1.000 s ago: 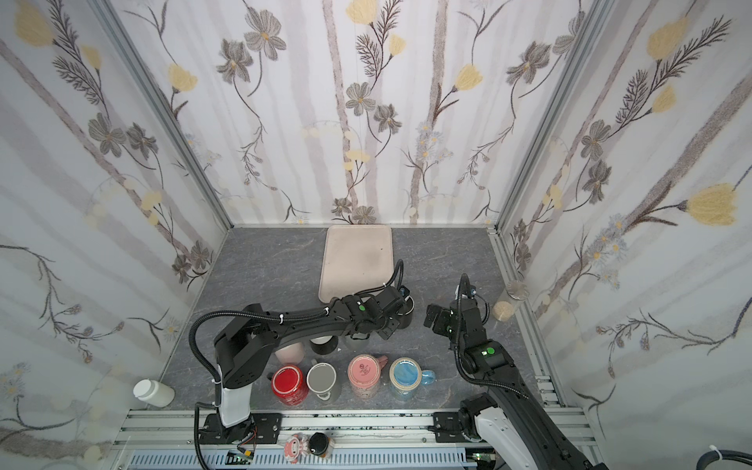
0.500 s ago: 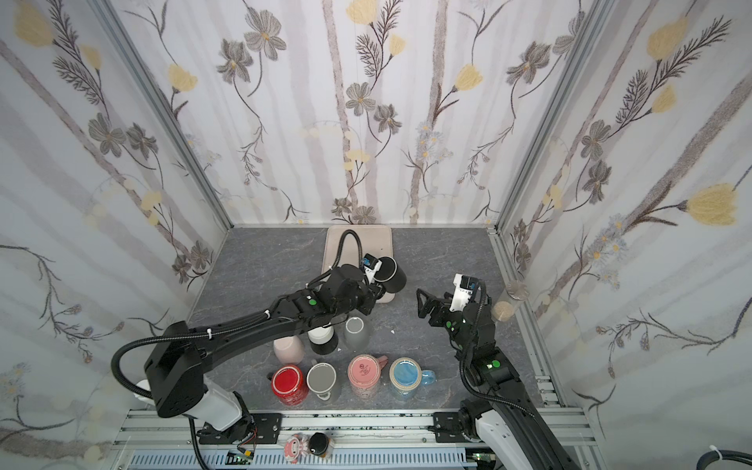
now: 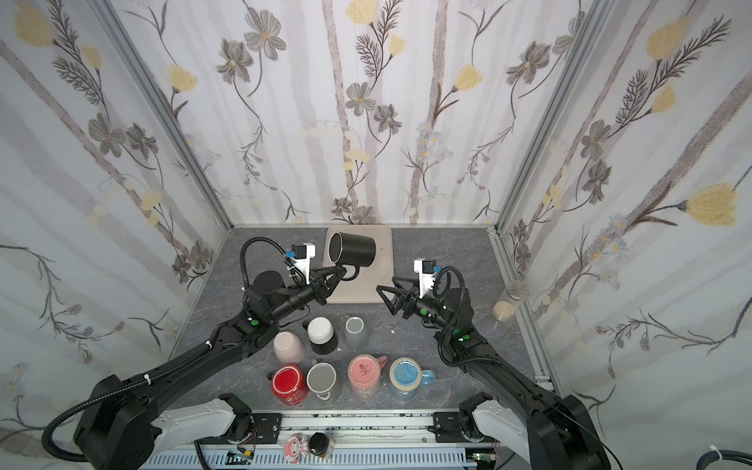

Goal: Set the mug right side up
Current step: 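Bring the right gripper to the lifted black mug and grasp its rim, then lower the black mug upright onto the tray with the right gripper while the left withdraws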

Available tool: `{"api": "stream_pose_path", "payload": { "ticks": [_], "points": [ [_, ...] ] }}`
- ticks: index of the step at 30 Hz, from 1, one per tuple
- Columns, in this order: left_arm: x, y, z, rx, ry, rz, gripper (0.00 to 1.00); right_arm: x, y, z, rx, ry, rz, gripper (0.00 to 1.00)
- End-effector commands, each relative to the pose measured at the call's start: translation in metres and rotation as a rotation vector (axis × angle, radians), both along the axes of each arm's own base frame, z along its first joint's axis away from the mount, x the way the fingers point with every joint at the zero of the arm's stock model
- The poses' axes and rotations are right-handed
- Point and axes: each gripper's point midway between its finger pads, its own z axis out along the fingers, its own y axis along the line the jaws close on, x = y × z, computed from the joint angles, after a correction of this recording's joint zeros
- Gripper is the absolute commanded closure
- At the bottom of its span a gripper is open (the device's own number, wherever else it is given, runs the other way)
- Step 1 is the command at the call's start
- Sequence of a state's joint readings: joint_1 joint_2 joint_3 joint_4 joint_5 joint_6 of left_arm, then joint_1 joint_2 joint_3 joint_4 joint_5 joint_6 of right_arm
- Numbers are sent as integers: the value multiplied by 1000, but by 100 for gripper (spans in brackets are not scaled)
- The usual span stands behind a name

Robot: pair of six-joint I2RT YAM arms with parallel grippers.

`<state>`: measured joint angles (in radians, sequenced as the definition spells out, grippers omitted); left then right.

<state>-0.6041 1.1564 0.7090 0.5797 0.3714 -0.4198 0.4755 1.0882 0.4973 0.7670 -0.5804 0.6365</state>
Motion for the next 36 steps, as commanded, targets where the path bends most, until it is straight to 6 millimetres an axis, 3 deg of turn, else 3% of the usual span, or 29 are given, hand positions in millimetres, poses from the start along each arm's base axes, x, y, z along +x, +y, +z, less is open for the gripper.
{"api": "stream_pose_path", "payload": {
  "ticks": [1,8,21,28,33,34,36],
  "points": [
    [-25,3,62,-179,-193,-102,100,-23,25,46,113,-160,177,15],
    [-36,12,68,-252,-202,-175,100,-28,39,67,239,-199,272,25],
    [-45,13,69,-258,-205,-212,100,-29,64,85,281,-218,332,46],
    [-45,16,68,-265,-195,-196,100,-34,74,92,309,-223,364,68],
    [-38,22,68,-266,-172,-137,99,-31,74,94,314,-213,342,96],
    [-36,24,66,-266,-161,-116,87,-28,74,93,308,-202,325,100],
    [-32,29,66,-265,-150,-72,48,-19,73,91,294,-183,276,100]
  ]
}}
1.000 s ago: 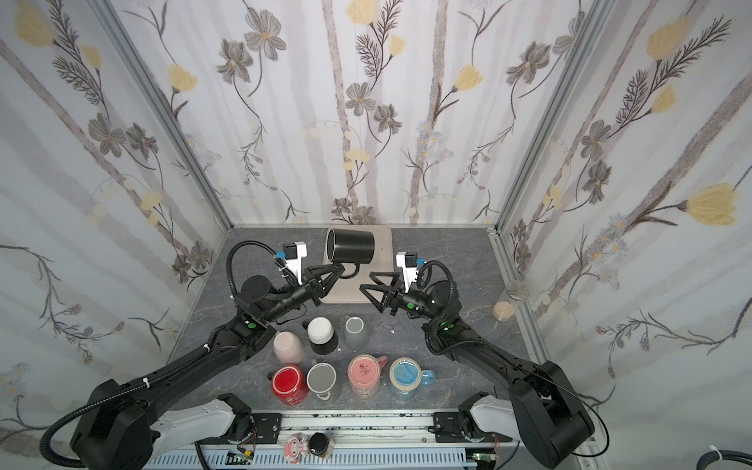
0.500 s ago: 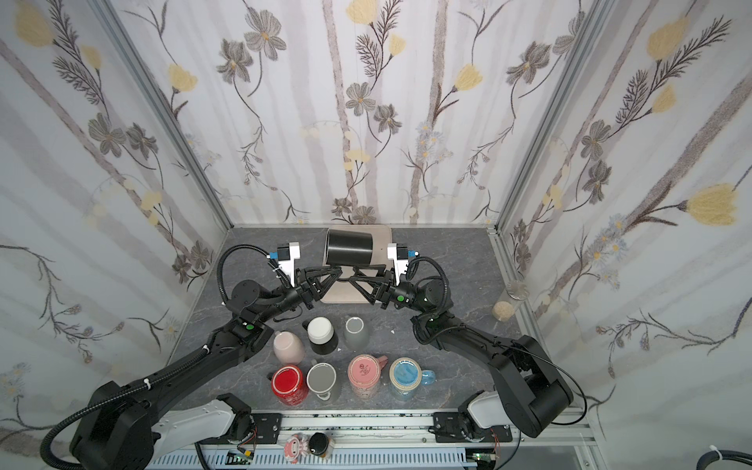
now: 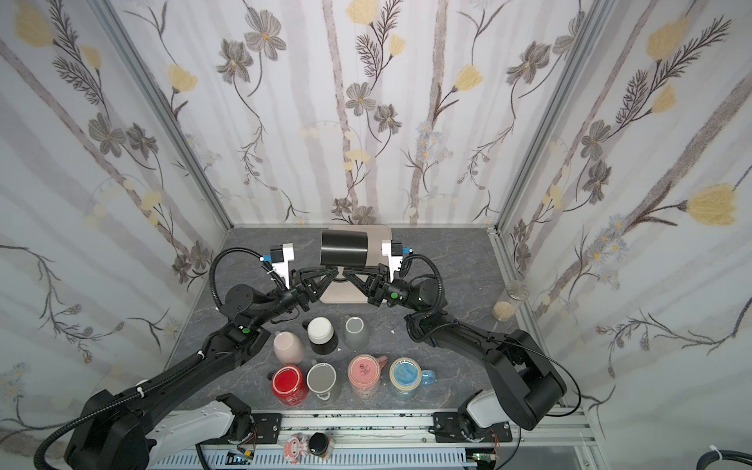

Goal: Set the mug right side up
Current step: 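Lower the black mug upright onto the tray with the right gripper while the left withdraws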

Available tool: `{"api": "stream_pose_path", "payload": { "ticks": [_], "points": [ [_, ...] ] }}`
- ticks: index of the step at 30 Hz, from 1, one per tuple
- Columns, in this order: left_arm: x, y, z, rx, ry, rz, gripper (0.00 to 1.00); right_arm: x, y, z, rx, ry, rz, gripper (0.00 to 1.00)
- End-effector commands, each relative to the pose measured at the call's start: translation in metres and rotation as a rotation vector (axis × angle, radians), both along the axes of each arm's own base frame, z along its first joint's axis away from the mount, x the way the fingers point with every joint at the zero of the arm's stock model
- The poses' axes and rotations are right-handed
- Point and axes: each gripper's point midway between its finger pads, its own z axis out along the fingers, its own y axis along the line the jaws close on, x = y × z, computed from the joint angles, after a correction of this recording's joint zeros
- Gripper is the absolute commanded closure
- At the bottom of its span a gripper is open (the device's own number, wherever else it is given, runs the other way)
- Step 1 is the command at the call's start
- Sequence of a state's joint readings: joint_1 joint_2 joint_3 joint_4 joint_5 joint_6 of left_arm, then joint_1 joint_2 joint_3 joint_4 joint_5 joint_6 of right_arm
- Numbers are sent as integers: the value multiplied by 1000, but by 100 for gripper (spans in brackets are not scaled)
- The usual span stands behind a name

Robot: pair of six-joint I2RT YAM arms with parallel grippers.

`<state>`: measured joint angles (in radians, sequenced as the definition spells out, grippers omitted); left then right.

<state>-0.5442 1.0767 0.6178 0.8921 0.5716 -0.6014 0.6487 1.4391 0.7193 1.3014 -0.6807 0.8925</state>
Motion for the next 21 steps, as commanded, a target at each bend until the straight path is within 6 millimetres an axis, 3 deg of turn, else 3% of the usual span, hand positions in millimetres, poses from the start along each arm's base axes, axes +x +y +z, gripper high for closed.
{"api": "stream_pose_path", "payload": {
  "ticks": [1,2,4,5,11,16,21],
  "points": [
    [12,18,12,-49,0,131,30,10,-5,11,10,-20,-88,100],
    [14,21,11,-46,6,158,15,19,-5,5,-25,16,-124,100],
    [21,32,8,-46,40,232,2,38,-6,2,-82,52,-216,100],
    [24,38,7,-43,53,273,0,50,-7,-7,-134,81,-272,100],
    [41,81,0,-34,155,542,0,135,-28,-78,-623,285,-660,100],
    [38,91,-4,-20,179,584,0,198,-49,-135,-953,341,-817,100],
    [31,98,-9,-3,192,602,0,256,-71,-170,-1160,353,-930,100]
  ]
}}
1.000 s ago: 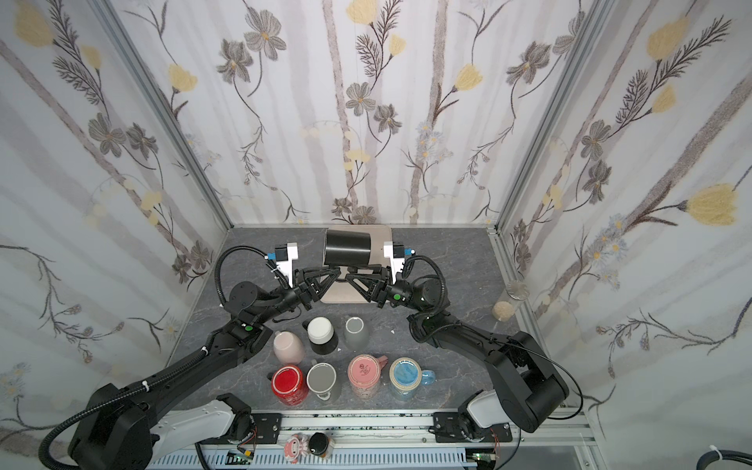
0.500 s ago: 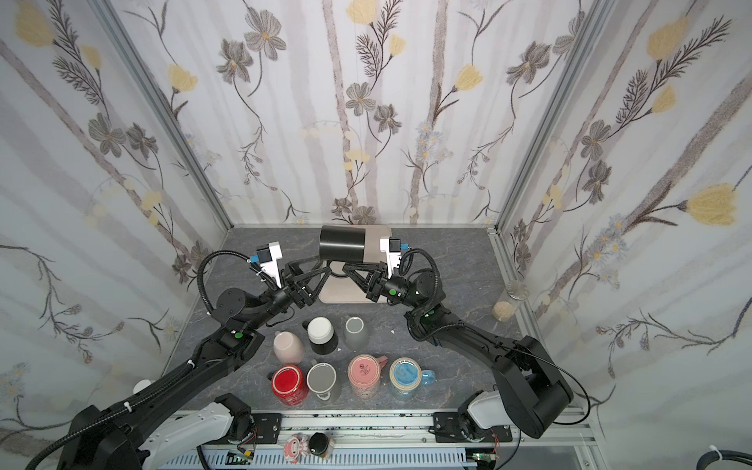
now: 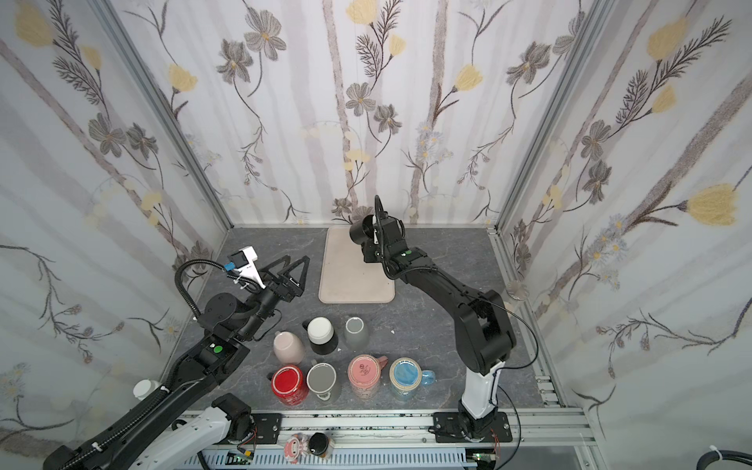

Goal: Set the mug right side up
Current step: 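Lower the black mug upright onto the tray with the right gripper while the left withdraws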

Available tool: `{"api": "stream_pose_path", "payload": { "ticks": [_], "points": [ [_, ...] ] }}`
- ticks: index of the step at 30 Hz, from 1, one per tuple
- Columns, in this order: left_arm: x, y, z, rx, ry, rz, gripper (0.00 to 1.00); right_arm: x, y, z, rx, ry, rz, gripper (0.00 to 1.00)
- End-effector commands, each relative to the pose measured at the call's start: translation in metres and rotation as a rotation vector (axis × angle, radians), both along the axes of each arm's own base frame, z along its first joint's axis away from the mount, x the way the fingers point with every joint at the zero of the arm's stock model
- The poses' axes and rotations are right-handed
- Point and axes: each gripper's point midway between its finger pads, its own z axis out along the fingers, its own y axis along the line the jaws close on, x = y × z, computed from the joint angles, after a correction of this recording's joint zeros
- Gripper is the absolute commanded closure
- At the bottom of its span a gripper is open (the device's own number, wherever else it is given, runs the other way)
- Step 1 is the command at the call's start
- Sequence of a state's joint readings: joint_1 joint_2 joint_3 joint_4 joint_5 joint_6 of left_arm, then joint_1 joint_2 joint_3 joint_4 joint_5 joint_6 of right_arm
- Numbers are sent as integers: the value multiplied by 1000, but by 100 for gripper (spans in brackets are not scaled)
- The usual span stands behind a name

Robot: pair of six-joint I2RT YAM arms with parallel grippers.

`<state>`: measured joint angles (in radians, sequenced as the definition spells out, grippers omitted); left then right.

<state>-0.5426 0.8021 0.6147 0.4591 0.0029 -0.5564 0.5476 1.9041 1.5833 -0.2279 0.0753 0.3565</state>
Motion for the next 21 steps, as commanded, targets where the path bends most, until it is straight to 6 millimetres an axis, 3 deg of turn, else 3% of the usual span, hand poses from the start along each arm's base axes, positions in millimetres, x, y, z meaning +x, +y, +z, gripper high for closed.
{"api": "stream_pose_path", "payload": {
  "ticks": [1,4,10,21],
  "points": [
    [-2,10,-4,11,15,45,0,31,-30,-16,-217,6,-81,100],
    [-9,15,-6,2,9,49,0,59,-32,-26,-265,18,-99,100],
    [-14,14,-10,1,22,31,0,96,-31,-44,-296,25,-117,100],
    [-14,13,-13,11,33,26,0,128,-34,-73,-284,11,-120,100]
  ]
}}
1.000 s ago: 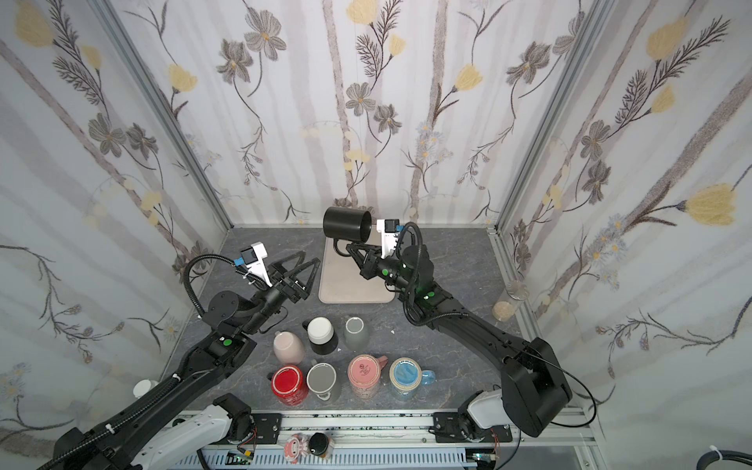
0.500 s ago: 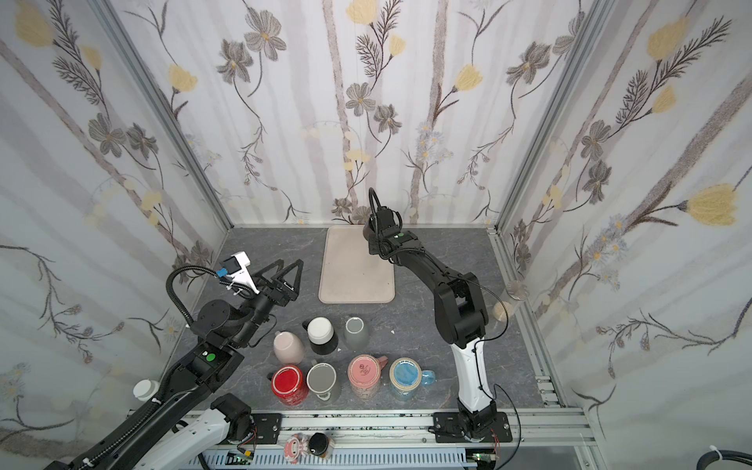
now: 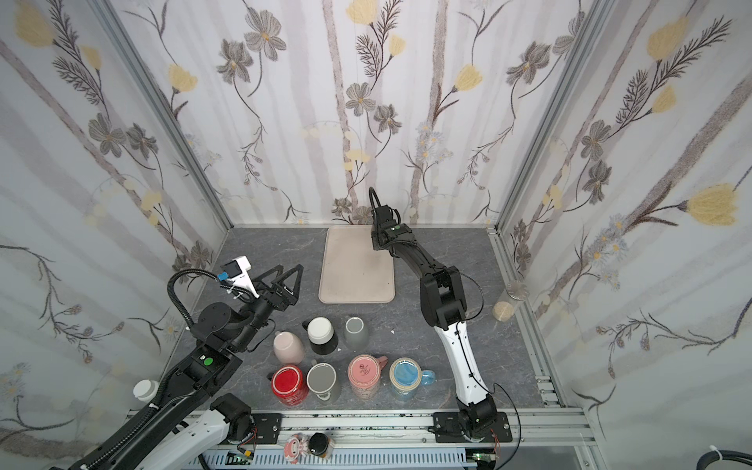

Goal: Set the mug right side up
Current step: 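Lower the black mug upright onto the tray with the right gripper while the left withdraws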

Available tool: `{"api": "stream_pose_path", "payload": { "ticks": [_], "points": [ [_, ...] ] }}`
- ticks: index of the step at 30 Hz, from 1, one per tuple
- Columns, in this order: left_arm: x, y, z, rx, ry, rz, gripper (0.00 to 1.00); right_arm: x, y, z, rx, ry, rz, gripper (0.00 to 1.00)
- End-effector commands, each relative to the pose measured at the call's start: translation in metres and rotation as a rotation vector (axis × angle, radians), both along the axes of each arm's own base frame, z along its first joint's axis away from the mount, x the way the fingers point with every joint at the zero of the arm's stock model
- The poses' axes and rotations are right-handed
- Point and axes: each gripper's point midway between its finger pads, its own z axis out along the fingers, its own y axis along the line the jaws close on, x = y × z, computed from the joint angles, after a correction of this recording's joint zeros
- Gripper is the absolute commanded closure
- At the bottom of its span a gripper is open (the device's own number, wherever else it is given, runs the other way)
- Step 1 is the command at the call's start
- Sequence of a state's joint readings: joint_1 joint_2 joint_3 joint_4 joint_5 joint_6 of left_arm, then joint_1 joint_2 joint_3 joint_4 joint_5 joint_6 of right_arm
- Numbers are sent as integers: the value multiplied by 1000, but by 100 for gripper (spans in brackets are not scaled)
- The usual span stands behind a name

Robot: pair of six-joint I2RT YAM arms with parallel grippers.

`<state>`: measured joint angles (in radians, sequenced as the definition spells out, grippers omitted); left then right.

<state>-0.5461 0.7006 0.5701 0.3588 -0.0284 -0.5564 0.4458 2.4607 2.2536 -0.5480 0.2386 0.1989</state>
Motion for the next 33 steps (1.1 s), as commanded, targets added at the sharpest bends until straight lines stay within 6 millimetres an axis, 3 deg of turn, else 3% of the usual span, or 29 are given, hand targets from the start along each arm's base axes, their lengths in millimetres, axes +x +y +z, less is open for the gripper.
{"api": "stream_pose_path", "payload": {
  "ticks": [1,12,17,27,31,33],
  "points": [
    [-1,0,3,-7,-7,-1,0,17,8,13,21,-86,17,100],
    [2,0,3,0,-4,8,0,27,3,-3,13,-87,6,100],
    [3,0,2,2,-3,10,0,29,2,-7,15,-87,6,83],
    [5,1,1,3,2,20,0,29,10,-16,49,-71,39,66],
    [5,0,0,2,8,14,0,29,13,-4,71,-84,51,48],
    [6,-1,-1,5,9,13,0,28,17,12,92,-104,64,43]
  ]
}}
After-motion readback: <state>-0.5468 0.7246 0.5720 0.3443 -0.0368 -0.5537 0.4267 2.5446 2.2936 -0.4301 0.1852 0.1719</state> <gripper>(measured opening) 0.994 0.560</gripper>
